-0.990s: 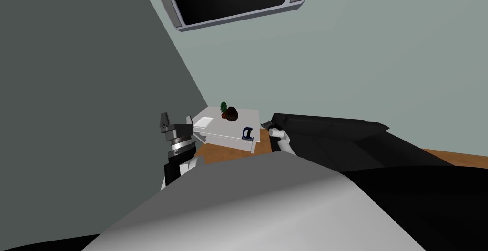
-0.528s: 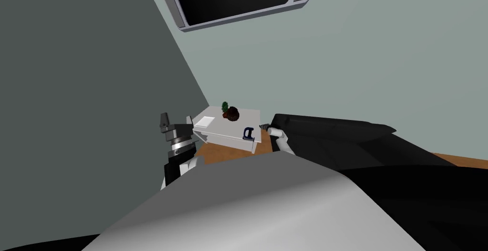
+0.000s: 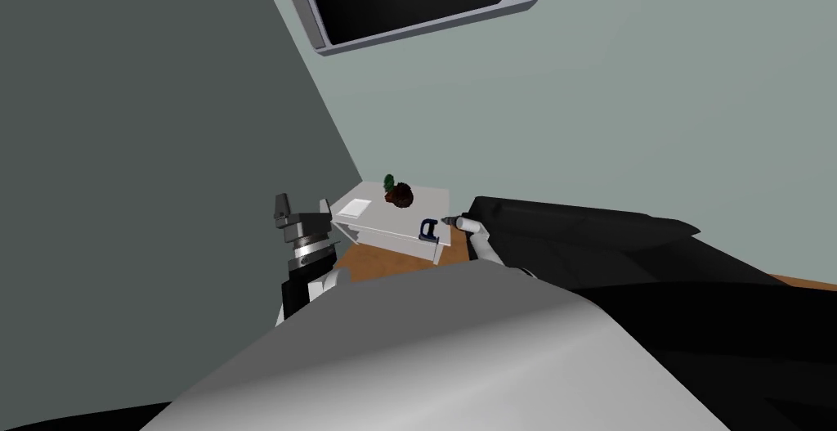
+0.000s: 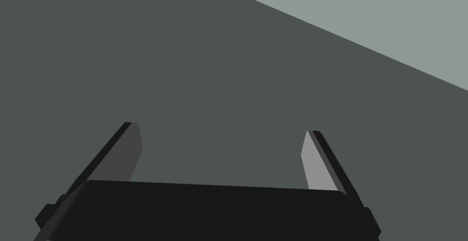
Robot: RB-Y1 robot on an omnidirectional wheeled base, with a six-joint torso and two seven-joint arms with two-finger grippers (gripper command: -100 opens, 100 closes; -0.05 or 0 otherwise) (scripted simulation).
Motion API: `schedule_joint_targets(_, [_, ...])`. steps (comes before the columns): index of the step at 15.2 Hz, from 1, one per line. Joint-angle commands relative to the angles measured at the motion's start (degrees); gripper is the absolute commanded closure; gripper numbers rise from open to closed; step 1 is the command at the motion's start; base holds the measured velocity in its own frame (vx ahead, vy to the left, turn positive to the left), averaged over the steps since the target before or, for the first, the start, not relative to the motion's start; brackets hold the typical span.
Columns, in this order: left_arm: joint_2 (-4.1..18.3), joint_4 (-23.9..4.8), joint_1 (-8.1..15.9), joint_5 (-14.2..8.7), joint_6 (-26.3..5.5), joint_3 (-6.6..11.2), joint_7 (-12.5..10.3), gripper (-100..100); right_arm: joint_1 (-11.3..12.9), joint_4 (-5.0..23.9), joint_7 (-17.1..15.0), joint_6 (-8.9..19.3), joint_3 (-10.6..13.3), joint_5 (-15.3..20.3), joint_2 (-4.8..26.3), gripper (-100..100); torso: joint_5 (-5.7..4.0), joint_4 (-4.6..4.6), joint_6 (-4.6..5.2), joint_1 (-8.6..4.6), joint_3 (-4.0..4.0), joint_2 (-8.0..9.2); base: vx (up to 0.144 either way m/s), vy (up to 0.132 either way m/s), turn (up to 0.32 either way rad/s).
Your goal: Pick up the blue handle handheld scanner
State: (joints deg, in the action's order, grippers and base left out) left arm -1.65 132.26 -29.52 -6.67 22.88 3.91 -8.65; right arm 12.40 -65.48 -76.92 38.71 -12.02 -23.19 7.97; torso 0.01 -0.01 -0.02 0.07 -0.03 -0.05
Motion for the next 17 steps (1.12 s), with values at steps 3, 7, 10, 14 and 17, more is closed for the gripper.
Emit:
schedule_joint_targets(3, [0.0,0.0,0.0,0.0,0.0,0.00,0.0,0,2.7,4.7,-5.1,3.7,-0.6,-1.1,-0.4,-100,0.00,0.00,0.01,0.00,0.00,0.00,0.007,0.015,0.061])
schedule_joint_targets(7, [0.0,0.0,0.0,0.0,0.0,0.00,0.0,0,5.0,8.5,-9.5,7.2,-1.2,-2.1,-0.8,-100,0.00,0.00,0.01,0.01,0.00,0.00,0.010,0.015,0.055])
schedule_joint_targets(10, [0.0,0.0,0.0,0.0,0.0,0.00,0.0,0,7.0,11.8,-13.2,10.3,-1.8,-3.1,-1.2,-100,0.00,0.00,0.02,-0.01,0.00,0.01,0.009,0.013,0.052])
schedule_joint_targets(14, [0.0,0.0,0.0,0.0,0.0,0.00,0.0,0,8.6,14.5,-16.2,12.7,-2.2,-3.8,-1.6,-100,0.00,-0.01,0.01,-0.01,0.00,0.00,0.009,0.011,0.048])
schedule_joint_targets(17, [0.0,0.0,0.0,0.0,0.0,0.00,0.0,0,9.7,16.4,-18.3,14.5,-2.5,-4.3,-1.9,-100,0.00,0.00,0.03,-0.02,0.01,0.02,0.006,0.009,0.025])
